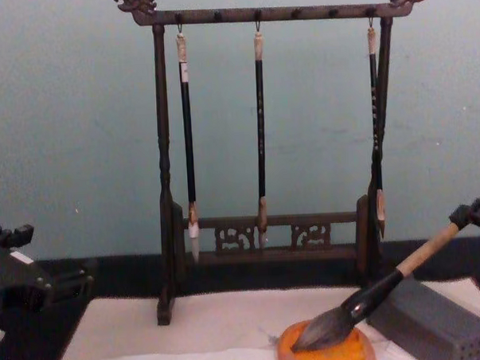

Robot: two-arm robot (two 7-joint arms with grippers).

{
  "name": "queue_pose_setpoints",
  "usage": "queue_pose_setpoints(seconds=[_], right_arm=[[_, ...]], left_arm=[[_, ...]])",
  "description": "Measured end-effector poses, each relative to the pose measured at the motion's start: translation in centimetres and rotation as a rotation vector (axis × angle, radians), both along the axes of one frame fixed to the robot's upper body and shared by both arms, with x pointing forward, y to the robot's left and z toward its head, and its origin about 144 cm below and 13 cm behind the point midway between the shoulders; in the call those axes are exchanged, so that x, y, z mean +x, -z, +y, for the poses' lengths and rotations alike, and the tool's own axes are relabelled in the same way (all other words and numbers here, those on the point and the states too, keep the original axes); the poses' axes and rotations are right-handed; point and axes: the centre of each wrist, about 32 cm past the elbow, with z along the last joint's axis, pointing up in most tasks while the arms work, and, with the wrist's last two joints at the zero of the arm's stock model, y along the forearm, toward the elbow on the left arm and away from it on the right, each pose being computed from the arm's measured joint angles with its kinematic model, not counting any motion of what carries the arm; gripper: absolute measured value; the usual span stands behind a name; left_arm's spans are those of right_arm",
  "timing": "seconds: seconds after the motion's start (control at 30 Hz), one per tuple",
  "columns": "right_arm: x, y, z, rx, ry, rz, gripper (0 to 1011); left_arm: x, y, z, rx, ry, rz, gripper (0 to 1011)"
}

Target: Pick up the brush from the inkstone, write on the paper, then place the brush back to its original position.

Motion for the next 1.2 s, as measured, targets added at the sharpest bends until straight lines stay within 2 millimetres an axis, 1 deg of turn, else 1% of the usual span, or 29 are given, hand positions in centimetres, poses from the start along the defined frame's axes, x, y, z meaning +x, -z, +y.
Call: queue_pose_setpoints(seconds=[0.13,0.17,0.23,0.33,0.4,0.6,0.63,0.7,0.8,0.93,1.2], right_arm=[[-1.2,-0.6,0.0,-0.064,0.003,-0.031,1000],[-1.2,-0.6,0.0,-0.064,0.003,-0.031,1000],[-1.6,-1.0,0.3,-0.13,0.014,-0.065,1000],[-1.9,-1.6,1.3,-0.268,0.037,-0.133,1000],[-1.9,-1.8,1.8,-0.33,0.049,-0.163,1000],[-1.7,-2.2,3.8,-0.52,0.092,-0.247,1000],[-1.6,-2.2,4.4,-0.576,0.106,-0.267,1000],[-1.5,-2.1,5.0,-0.632,0.118,-0.281,1000],[-1.3,-1.5,6.4,-0.772,0.137,-0.317,1000],[-1.1,-0.8,7.2,-0.861,0.147,-0.335,1000],[-1.1,0.7,7.9,-0.941,0.156,-0.334,1000]], left_arm=[[0.0,0.0,0.0,0.0,0.0,0.0,1001],[0.0,0.0,0.0,0.0,0.0,0.0,1001],[0.0,0.0,0.0,0.0,0.0,0.0,1001],[0.0,0.0,0.0,0.0,0.0,0.0,1001],[0.0,0.0,0.0,0.0,0.0,0.0,1001],[0.0,0.0,0.0,0.0,0.0,0.0,1001],[0.0,0.0,0.0,0.0,0.0,0.0,1001],[0.0,0.0,0.0,0.0,0.0,0.0,1001],[0.0,0.0,0.0,0.0,0.0,0.0,1001],[0.0,0.0,0.0,0.0,0.0,0.0,1001],[0.0,0.0,0.0,0.0,0.0,0.0,1001]])
